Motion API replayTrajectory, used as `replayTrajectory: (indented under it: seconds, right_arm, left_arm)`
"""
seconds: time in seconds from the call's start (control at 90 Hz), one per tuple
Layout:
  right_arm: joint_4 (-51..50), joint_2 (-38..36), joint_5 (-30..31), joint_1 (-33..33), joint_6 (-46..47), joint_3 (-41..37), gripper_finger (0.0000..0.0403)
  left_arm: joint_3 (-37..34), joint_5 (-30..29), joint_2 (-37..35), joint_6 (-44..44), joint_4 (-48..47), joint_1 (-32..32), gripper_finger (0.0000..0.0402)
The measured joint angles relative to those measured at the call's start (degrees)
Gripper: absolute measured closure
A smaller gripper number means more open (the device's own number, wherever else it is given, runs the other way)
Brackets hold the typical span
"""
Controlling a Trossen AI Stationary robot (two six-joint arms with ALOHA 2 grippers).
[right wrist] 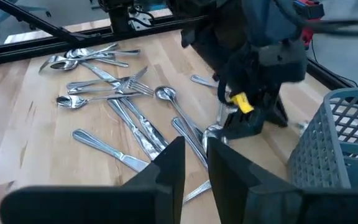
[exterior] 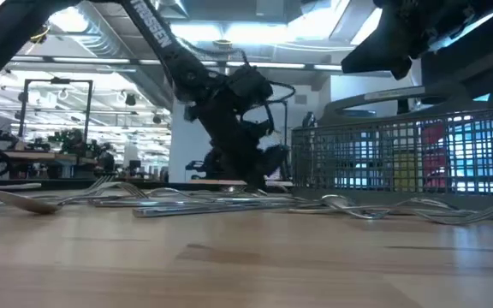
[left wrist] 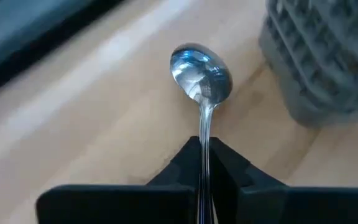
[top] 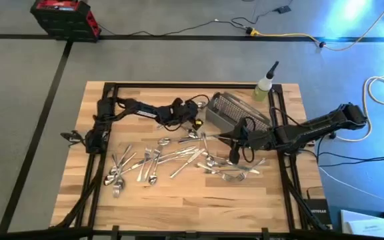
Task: Sort silverware
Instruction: Put the silver spoon into the gray silverware organizer
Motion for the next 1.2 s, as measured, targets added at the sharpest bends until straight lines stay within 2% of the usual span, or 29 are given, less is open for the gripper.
replayTrajectory:
  seconds: [0.211, 0.356, 0.444, 0.567, 0.667, 0.733, 0.8, 0.956, 1.067, 1.2]
  right_arm:
    - [0.2, 0.0, -0.7, 0.0, 0.0, 0.0, 0.0352]
    - [0.2, 0.0, -1.0, 0.0, 0.0, 0.0, 0.0352]
    - [0.2, 0.0, -1.0, 0.0, 0.0, 0.0, 0.0352]
    - [0.6, 0.0, -0.9, 0.0, 0.0, 0.0, 0.0352]
    - [0.7, 0.0, 0.2, 0.0, -0.7, 0.0, 0.0352]
    - [0.8, -0.2, 4.8, 0.7, -1.5, 0.0, 0.0352]
    - [2.1, -0.6, 9.6, 2.3, -1.8, 0.0, 0.0352]
    - [4.1, -2.5, 14.1, 5.6, -4.8, 0.0, 0.0352]
    - [4.0, -2.8, 15.4, 7.3, -5.9, 0.0, 0.0352]
    - [3.5, -2.8, 15.8, 7.9, -6.1, 0.0, 0.0352]
  left_arm:
    - [0.1, -4.7, -8.7, 2.6, -5.0, -0.1, 0.04]
    - [0.1, -11.1, -15.3, 5.4, -6.9, -1.0, 0.0401]
    - [-0.8, -11.5, -18.9, 5.2, -2.8, -1.4, 0.0401]
    - [-2.2, -10.2, -21.2, 5.4, 8.8, -3.3, 0.0401]
    - [-2.3, -5.5, -20.6, 5.8, 18.0, -5.3, 0.0401]
    - [-2.2, -2.9, -19.1, 5.9, 25.1, -6.7, 0.0402]
    - [-2.3, -1.4, -17.2, 7.5, 30.9, -7.9, 0.0401]
    - [-2.2, -0.2, -12.0, 9.8, 43.1, -9.4, 0.0401]
    - [-2.2, 1.0, -7.7, 8.4, 51.0, -9.1, 0.0401]
    - [-2.2, 5.1, -2.1, 3.8, 62.9, -8.0, 0.0401]
